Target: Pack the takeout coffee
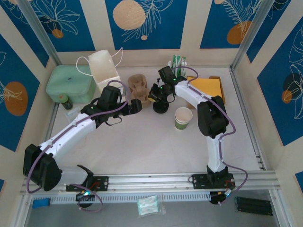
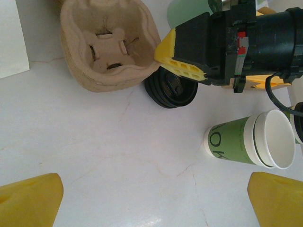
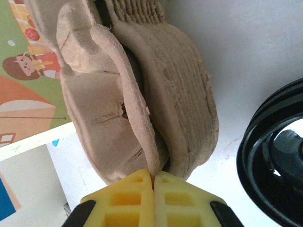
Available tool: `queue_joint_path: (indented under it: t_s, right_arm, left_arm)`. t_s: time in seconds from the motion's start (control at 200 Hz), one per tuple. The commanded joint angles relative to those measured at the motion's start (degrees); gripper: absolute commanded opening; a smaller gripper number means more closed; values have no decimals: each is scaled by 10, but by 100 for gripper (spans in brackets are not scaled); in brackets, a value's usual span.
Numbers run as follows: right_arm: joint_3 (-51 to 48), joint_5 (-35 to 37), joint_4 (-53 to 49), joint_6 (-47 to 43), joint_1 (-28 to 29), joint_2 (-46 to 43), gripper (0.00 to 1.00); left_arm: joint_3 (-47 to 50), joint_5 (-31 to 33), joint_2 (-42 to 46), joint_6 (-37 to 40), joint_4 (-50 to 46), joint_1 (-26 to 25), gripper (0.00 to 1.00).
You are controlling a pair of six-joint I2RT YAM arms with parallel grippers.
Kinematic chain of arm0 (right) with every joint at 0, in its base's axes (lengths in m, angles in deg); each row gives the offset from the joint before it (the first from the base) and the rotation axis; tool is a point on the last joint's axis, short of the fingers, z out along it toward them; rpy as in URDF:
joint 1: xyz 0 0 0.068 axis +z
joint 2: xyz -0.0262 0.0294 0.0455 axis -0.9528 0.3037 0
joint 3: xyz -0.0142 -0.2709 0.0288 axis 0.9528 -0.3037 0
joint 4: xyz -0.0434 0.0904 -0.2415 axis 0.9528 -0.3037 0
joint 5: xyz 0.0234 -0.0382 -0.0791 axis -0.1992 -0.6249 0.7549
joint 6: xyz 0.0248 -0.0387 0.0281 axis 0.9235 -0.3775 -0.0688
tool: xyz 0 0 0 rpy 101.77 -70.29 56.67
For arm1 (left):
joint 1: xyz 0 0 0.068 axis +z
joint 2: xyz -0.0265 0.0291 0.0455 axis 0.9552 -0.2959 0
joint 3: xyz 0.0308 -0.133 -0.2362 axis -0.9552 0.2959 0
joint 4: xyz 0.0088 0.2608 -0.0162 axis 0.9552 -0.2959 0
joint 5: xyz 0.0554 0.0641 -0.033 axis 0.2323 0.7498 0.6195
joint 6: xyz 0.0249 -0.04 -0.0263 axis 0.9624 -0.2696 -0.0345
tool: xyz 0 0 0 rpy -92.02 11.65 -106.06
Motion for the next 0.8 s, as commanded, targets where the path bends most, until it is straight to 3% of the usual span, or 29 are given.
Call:
queue_joint_path:
  t_s: [0.0, 0.51, 0.795]
  right_arm:
    - [20, -32, 1, -14, -1, -55, 0]
    - [-39, -64, 32, -19, -11, -145, 0]
    - [-172, -65, 42, -24, -2, -273, 0]
  left_arm:
    - [-3, 9, 5, -11, 14, 8, 99]
    - [-9, 26, 8, -23, 8, 11, 99]
    - [7, 9, 46, -59, 17, 12, 99]
